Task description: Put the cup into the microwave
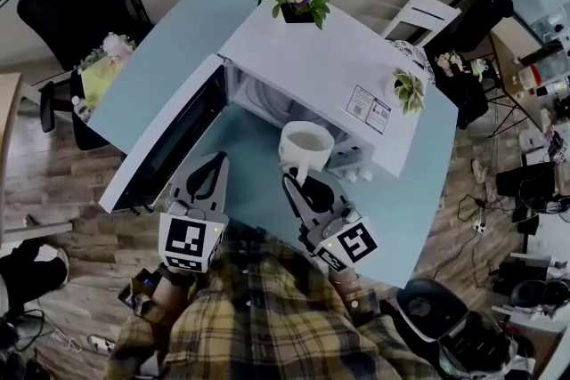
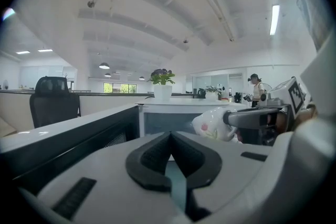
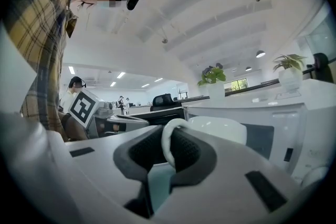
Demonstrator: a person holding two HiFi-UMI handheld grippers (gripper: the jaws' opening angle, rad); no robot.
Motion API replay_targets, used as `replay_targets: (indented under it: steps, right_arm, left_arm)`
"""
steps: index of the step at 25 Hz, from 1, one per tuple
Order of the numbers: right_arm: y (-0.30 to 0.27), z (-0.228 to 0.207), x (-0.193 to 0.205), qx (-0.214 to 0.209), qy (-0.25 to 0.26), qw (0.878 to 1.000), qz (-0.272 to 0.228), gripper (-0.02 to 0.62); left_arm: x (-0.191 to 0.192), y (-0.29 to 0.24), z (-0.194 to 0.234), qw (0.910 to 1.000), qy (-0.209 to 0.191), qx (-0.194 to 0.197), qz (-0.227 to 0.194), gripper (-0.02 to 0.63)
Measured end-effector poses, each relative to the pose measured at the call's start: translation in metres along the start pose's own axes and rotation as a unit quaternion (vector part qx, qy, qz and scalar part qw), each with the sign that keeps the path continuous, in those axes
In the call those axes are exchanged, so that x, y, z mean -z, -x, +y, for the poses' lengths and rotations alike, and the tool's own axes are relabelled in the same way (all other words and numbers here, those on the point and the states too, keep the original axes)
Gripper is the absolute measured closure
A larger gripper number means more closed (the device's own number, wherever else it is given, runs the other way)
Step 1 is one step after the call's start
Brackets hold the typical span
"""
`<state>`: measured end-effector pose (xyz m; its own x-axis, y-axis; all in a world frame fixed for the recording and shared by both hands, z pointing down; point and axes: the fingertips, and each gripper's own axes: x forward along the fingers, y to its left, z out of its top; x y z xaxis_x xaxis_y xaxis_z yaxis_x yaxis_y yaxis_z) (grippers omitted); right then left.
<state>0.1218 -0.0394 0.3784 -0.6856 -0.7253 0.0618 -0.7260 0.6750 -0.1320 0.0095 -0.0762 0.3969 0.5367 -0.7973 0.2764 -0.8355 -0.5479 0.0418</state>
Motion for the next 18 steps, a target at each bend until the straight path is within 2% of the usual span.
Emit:
replay_targets:
  steps: [18]
  right_arm:
    - [-0.017,0.004,-0.001,0.012,0.001,1.0,0.015,0.545]
  left_arm:
    - [-0.004,0.005,0.01,0.9997,0.002,0.021,0.006,0.614]
